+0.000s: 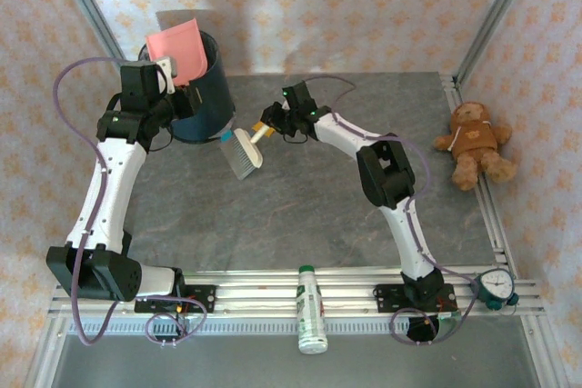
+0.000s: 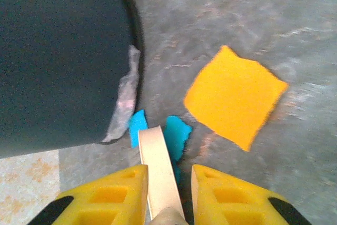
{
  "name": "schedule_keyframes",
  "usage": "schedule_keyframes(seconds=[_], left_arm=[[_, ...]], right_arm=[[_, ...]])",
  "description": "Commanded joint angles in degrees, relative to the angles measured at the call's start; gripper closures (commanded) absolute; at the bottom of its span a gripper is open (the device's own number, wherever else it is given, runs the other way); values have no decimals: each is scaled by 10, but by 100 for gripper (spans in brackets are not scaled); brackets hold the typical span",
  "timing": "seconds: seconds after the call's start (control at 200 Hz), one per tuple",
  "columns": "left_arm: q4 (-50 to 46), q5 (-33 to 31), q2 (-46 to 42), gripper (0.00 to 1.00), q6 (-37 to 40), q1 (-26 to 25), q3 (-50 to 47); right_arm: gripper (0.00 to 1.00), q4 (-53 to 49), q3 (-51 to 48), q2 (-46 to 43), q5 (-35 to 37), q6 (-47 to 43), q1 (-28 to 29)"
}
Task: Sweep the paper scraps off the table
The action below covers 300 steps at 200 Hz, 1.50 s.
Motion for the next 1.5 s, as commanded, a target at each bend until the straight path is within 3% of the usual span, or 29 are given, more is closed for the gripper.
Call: schedule_keyframes(seconds=[0.0,0.19,0.636,0.761,0.991,1.181,1.496], left_arm=[[14,-6,-10,100,14,0,1],[12,-3,-7,100,13,0,1],[10,3,-3,100,13,0,4],[8,3,-3,100,13,0,4],[8,1,-4,100,14,0,4],[10,1,-3,100,14,0,3],[8,1,-2,100,15,0,4]], right_arm=[[100,25,-44,-56,72,-2,-22],[100,28,-116,-107,114,-8,-46],[100,-30,-276,-262,295,-24,-59],[100,-22,-296,-294,282,-27,-59],[100,75,-311,-342,183,-19,-65],[100,160,-295,-316,127,41,-88],[100,216,-218,-201,201,159,-103]])
